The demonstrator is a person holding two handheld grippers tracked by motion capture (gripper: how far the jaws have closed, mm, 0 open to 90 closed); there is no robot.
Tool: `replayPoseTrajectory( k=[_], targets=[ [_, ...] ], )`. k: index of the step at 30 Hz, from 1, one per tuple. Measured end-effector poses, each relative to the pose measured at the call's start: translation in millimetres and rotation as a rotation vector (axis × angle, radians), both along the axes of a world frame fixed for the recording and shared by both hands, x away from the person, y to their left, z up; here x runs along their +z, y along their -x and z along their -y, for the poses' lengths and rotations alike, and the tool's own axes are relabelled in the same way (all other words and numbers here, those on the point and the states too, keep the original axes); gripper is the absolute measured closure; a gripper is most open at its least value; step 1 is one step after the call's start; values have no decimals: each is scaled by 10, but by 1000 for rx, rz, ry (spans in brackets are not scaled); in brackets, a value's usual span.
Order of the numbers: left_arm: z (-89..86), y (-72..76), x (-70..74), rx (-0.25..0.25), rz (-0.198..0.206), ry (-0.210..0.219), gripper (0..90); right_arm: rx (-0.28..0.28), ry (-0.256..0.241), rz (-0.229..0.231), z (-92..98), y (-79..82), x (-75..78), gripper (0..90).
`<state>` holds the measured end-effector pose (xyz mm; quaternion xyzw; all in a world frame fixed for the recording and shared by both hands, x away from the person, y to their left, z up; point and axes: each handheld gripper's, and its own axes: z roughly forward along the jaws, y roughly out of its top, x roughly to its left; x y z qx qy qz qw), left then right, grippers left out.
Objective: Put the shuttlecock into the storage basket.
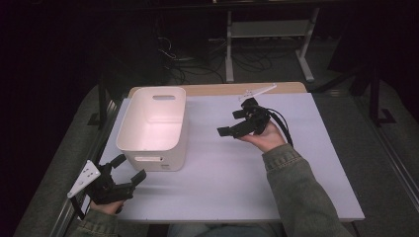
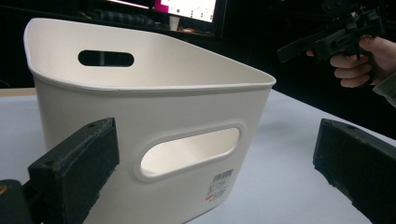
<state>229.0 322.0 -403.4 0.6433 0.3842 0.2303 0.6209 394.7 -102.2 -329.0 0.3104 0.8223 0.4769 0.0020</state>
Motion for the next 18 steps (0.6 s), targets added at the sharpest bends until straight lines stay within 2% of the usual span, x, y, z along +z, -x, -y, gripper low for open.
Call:
replayPoseTrajectory(
  k=[4, 13, 18],
  targets=[
    [-2, 2, 1, 0, 1, -7, 0, -1, 2, 7, 63, 11, -47, 0],
    [-1, 1, 0, 5, -2, -3, 0, -29, -40, -2, 276, 36, -172, 0],
    [-3, 1, -1, 5, -1, -8, 0, -17, -56, -2, 358, 64, -212, 0]
  ],
)
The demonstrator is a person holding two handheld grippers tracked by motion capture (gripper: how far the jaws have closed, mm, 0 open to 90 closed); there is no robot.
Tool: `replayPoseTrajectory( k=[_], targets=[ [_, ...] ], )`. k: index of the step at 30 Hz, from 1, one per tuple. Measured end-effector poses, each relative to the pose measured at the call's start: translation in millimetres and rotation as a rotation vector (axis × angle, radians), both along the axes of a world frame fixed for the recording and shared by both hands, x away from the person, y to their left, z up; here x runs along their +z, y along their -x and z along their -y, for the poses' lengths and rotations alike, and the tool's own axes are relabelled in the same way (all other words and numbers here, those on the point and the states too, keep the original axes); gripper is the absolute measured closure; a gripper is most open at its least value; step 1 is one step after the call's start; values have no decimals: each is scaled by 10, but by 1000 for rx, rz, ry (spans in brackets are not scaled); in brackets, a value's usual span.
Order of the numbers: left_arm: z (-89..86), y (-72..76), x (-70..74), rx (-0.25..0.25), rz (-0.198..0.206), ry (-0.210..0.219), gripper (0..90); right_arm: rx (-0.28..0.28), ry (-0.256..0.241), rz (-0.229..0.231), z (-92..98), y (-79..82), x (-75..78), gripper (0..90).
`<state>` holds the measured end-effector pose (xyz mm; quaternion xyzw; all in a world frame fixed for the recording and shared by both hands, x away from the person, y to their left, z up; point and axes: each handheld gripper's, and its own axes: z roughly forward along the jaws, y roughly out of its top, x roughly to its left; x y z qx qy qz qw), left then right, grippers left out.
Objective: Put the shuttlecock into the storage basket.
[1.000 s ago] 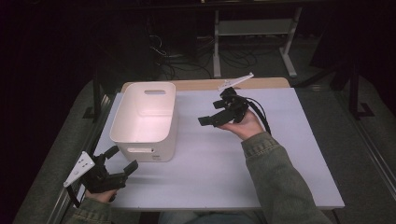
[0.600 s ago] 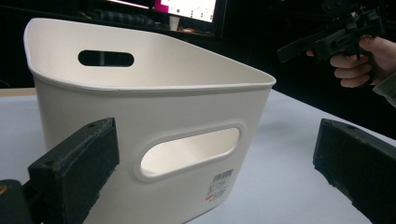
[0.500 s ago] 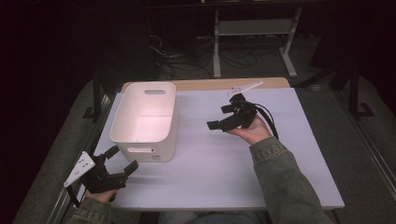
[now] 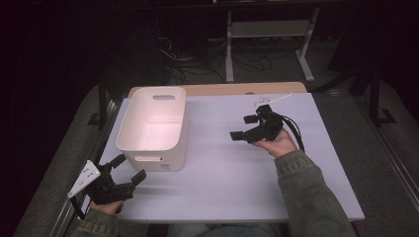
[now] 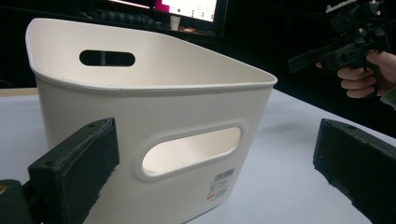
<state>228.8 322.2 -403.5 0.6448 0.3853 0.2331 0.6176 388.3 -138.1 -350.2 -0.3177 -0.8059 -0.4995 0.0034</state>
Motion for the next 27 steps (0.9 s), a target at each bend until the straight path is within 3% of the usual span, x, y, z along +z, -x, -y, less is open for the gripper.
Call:
replayPoseTrajectory(
  k=[27],
  targets=[
    [2, 1, 1, -3, 1, -7, 0, -64, -20, 19, 369, 194, -195, 0]
  ],
)
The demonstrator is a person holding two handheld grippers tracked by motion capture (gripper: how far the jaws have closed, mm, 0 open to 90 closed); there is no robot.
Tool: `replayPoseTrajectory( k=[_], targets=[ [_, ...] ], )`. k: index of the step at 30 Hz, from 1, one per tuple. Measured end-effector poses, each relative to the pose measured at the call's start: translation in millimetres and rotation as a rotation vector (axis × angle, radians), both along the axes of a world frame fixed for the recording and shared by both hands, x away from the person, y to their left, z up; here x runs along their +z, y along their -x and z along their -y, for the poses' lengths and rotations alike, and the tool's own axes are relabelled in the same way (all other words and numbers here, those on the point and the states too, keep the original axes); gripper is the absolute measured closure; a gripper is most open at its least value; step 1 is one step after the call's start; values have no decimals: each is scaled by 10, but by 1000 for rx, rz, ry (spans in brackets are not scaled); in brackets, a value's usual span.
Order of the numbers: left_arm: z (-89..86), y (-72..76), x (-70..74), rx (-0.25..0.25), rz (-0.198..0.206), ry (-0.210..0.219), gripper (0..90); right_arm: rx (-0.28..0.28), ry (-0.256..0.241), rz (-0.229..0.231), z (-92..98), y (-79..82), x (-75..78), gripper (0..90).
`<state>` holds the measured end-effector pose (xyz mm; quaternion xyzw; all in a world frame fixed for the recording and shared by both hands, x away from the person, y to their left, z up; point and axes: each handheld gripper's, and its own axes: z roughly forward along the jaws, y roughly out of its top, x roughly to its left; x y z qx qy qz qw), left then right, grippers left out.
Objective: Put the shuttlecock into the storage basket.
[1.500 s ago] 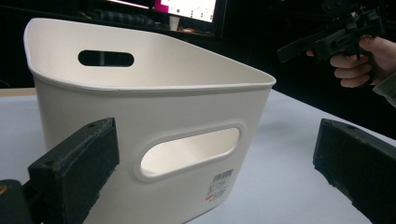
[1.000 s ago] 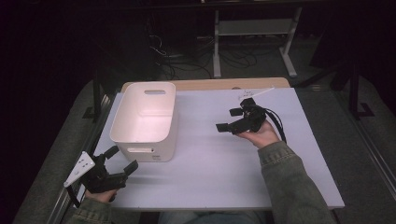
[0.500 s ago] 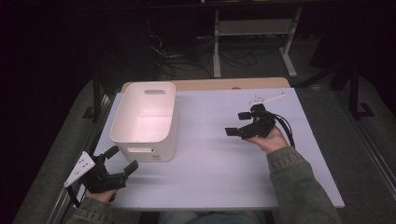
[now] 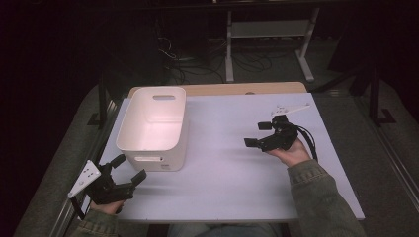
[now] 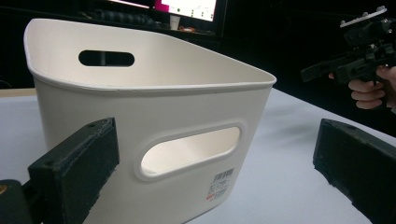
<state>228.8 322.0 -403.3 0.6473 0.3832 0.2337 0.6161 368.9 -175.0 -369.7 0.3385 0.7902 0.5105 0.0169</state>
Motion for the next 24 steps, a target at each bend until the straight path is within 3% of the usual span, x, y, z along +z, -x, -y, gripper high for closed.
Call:
replayPoseTrajectory(
  k=[11, 24],
  targets=[
    [0, 1, 1, 0, 1, 4, 0, -15, -1, 45, 38, 133, -46, 0],
    [-6, -1, 1, -1, -1, -5, 0, -30, -9, 40, 166, 234, -101, 0]
  ],
)
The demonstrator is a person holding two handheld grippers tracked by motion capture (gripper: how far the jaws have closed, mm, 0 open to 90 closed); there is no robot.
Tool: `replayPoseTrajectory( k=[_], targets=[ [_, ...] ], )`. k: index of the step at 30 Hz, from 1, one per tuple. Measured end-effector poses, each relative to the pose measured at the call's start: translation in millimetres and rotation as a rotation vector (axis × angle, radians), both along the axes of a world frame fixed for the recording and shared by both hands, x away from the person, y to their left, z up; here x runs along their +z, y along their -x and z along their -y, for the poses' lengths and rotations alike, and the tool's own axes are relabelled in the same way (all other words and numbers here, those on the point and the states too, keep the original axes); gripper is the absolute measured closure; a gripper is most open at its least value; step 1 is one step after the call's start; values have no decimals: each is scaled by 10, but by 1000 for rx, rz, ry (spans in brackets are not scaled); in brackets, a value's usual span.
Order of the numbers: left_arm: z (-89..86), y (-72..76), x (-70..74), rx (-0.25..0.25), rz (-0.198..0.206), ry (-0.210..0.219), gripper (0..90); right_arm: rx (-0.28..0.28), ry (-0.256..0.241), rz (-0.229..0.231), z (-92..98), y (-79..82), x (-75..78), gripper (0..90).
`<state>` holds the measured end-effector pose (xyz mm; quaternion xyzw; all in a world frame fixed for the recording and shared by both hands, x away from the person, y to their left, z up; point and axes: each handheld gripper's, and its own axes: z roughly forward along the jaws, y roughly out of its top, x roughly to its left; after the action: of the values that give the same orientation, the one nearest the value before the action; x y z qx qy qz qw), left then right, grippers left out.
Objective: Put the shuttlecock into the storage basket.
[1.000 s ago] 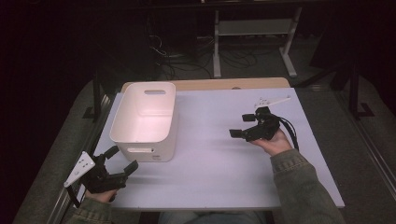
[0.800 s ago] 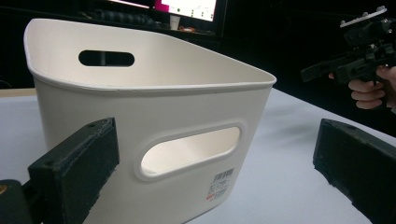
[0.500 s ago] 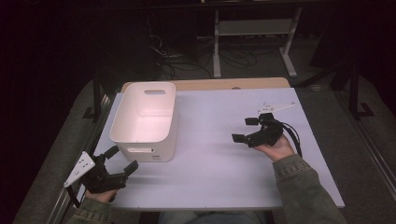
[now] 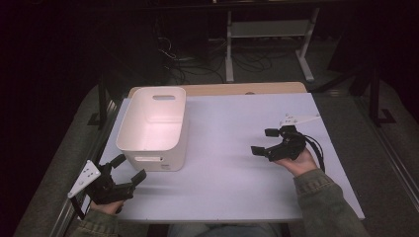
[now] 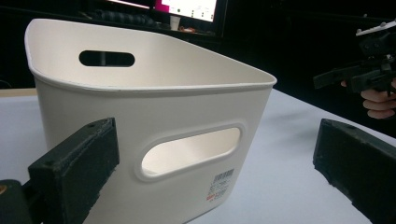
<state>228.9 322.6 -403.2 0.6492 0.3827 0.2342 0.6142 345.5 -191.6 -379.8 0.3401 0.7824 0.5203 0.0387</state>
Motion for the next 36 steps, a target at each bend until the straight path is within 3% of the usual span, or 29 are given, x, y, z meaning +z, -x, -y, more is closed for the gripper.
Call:
replayPoseTrajectory(
  k=[36],
  targets=[
    [0, -7, 4, -10, 3, -6, 0, -82, -26, 0, 406, 268, -210, 0]
  ],
)
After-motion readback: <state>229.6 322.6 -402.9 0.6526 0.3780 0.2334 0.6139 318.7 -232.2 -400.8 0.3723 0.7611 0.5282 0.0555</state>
